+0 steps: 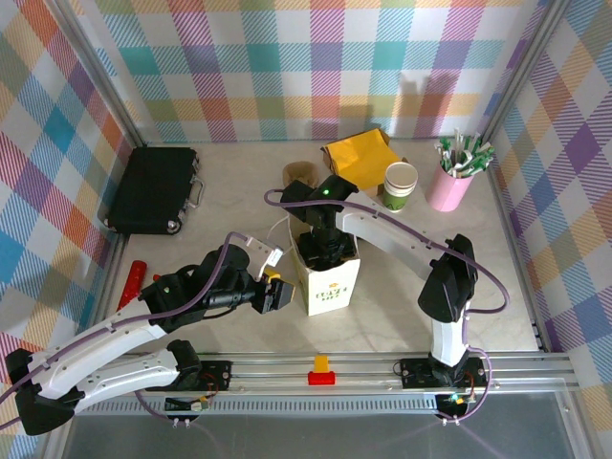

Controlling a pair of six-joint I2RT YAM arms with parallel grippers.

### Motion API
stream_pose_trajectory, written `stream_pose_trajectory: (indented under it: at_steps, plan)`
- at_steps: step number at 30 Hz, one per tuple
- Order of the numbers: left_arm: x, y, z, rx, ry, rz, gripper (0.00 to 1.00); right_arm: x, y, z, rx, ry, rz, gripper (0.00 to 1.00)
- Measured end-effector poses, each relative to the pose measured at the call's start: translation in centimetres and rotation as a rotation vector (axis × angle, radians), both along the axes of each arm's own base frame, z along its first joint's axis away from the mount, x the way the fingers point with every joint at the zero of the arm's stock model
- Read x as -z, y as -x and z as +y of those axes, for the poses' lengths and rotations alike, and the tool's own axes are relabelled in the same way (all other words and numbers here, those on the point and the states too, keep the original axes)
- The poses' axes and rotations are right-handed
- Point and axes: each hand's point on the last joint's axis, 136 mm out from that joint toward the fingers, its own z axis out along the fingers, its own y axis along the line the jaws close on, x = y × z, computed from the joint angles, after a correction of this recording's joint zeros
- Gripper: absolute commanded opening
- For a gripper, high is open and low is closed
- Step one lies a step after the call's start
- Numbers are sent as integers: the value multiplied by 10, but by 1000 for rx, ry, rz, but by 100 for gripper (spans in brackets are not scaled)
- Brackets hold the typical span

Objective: Pack the takeout coffee

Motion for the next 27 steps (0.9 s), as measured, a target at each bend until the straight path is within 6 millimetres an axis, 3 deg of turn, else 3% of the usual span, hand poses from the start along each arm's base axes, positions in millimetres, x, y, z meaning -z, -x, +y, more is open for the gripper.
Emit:
stream_pose_trajectory:
  at_steps: [27]
  plan:
    - [0, 0, 0, -7, 5, 8, 53, 4, -2, -2, 8, 3, 4, 56]
